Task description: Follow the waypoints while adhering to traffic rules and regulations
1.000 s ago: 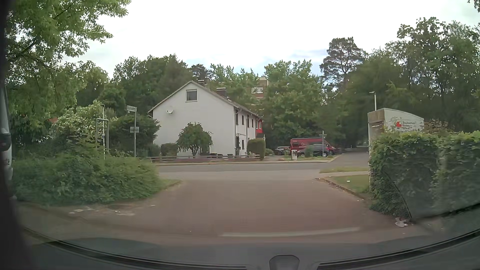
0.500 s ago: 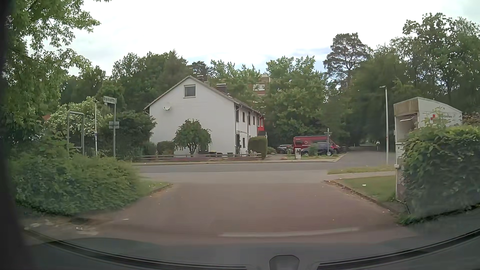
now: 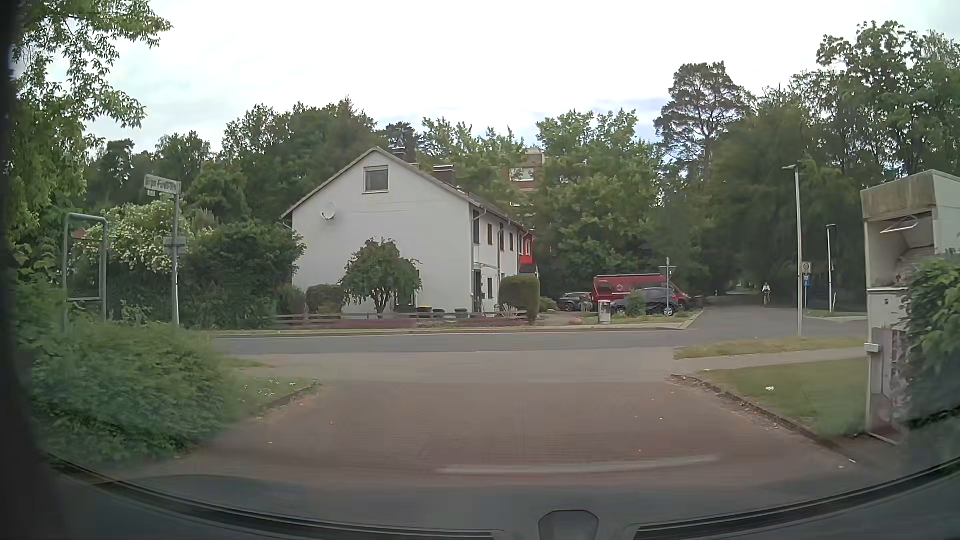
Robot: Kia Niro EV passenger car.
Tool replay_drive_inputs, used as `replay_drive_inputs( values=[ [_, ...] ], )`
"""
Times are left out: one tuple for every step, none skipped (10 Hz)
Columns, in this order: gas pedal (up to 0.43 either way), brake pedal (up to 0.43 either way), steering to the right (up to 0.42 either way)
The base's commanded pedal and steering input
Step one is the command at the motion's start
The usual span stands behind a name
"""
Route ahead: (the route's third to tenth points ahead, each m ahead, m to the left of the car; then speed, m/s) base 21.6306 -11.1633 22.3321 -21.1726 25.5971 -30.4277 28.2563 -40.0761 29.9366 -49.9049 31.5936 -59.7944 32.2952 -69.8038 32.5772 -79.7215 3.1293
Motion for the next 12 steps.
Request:
replay_drive_inputs(
  values=[
    [0.0,0.006,-0.013],
    [0.0,0.006,-0.012],
    [0.0,0.006,-0.009],
    [0.0,0.006,-0.007],
    [0.0,0.006,-0.008],
    [0.0,0.006,-0.007],
    [0.0,0.012,-0.005],
    [0.0,0.024,-0.001],
    [0.0,0.049,-0.001],
    [0.0,0.061,-0.001],
    [0.0,0.079,-0.002],
    [0.0,0.098,-0.002]
  ],
)
